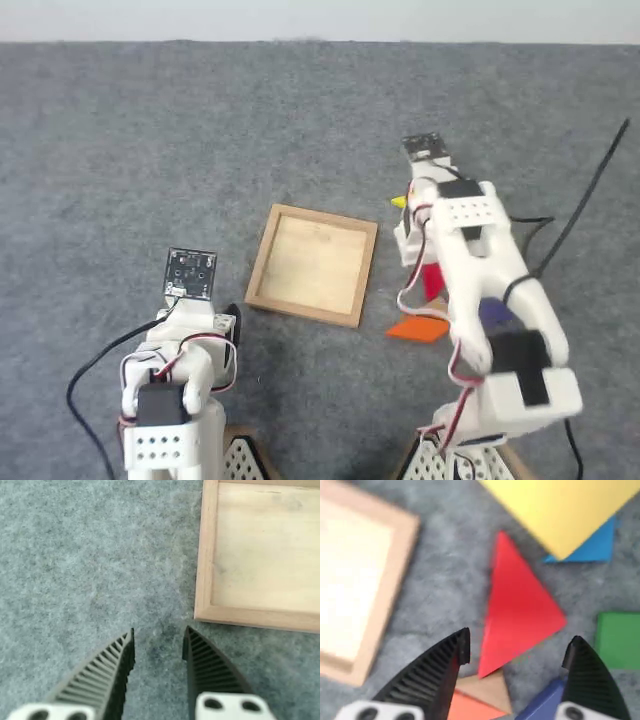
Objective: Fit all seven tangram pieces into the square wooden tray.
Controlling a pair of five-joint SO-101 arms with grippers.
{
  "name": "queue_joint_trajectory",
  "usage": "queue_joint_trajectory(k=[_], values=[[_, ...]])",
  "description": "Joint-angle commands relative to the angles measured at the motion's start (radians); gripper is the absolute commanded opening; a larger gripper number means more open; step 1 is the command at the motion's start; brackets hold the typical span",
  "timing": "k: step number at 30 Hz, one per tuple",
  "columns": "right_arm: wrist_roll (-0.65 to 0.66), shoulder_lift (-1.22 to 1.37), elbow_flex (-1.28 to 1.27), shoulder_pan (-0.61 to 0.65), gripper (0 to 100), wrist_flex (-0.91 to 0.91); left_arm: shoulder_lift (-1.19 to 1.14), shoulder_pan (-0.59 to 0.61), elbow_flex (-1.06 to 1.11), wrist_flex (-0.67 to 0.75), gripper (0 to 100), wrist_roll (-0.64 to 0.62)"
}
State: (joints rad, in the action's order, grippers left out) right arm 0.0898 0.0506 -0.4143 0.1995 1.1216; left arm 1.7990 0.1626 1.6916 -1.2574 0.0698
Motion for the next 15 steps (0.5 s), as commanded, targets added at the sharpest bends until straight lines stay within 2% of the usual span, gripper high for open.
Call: queue_joint_trajectory(k=[1,7,15], values=[[-0.014,-0.148,-0.052,0.051,30.6,0.007,0.028,0.0,-0.008,-0.009,15,0.006],[-0.011,-0.108,-0.107,0.018,37.2,-0.077,0.028,0.0,-0.008,-0.009,15,0.006],[0.026,0.087,-0.011,-0.053,36.2,-0.122,0.028,0.0,-0.008,-0.009,15,0.006]])
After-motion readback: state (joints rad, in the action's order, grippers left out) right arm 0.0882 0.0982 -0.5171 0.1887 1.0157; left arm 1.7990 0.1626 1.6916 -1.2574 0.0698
